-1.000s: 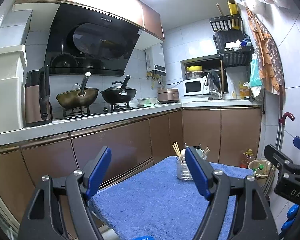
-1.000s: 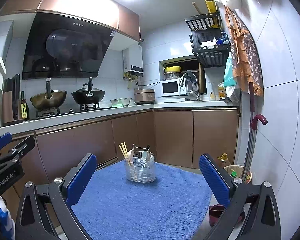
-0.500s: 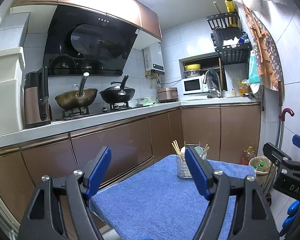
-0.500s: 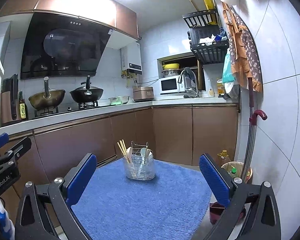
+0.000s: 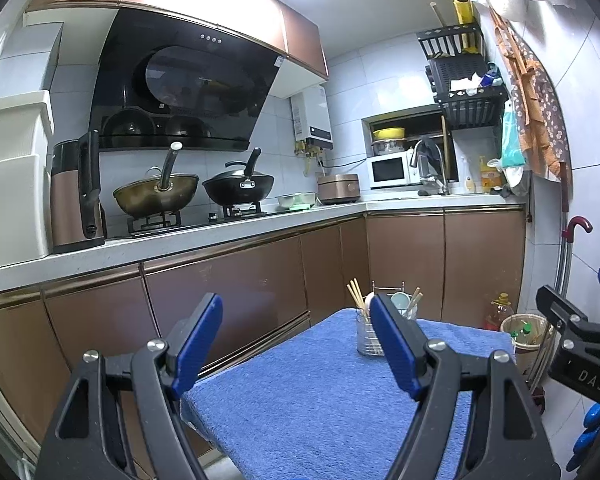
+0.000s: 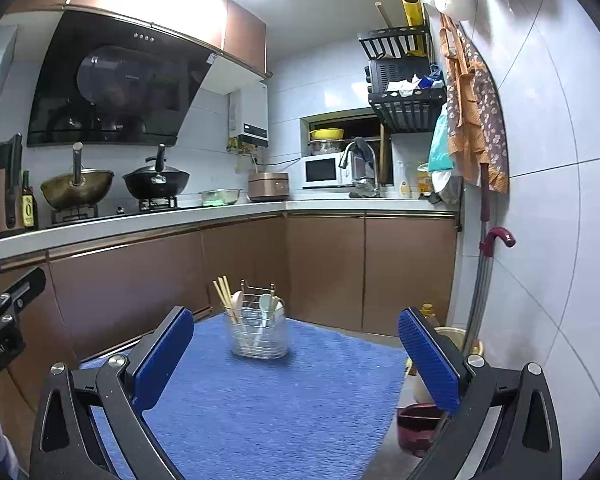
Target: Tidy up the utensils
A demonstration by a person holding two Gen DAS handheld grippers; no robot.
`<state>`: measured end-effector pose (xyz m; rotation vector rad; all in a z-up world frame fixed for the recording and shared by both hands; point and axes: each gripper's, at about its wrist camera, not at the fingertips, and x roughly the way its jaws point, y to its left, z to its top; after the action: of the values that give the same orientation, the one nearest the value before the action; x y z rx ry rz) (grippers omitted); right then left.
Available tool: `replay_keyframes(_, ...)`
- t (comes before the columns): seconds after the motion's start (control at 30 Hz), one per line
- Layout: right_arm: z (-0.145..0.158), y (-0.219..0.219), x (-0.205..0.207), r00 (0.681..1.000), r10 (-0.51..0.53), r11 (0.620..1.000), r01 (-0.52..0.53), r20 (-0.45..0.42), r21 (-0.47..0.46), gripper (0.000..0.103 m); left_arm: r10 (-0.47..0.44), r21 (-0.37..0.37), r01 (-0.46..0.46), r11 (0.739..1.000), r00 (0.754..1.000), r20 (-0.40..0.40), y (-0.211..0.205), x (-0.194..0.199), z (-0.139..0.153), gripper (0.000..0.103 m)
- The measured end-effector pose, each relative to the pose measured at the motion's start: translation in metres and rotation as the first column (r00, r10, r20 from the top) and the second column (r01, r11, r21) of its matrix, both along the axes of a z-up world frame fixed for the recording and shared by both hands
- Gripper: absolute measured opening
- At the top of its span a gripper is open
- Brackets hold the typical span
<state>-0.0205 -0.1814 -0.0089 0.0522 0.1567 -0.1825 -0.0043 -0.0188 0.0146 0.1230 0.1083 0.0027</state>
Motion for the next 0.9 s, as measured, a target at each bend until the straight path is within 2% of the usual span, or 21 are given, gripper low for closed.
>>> replay_keyframes(0.6, 0.001, 0.001, -0.001, 0.999, -0.044, 0.997, 0.042, -0.027, -0.064, 0.103, 0.010, -0.018, -0.010, 1.000, 1.000, -0.029, 0.001, 0.011, -0.005, 0.075)
replay_keyframes(0.9, -0.003, -0.007, 0.001, 0.998, -0.046, 0.997, 0.044, -0.045, -0.061, 0.103, 0.007, -0.023, -0.008, 1.000, 0.999, -0.041, -0.002, 0.016, -0.008, 0.075)
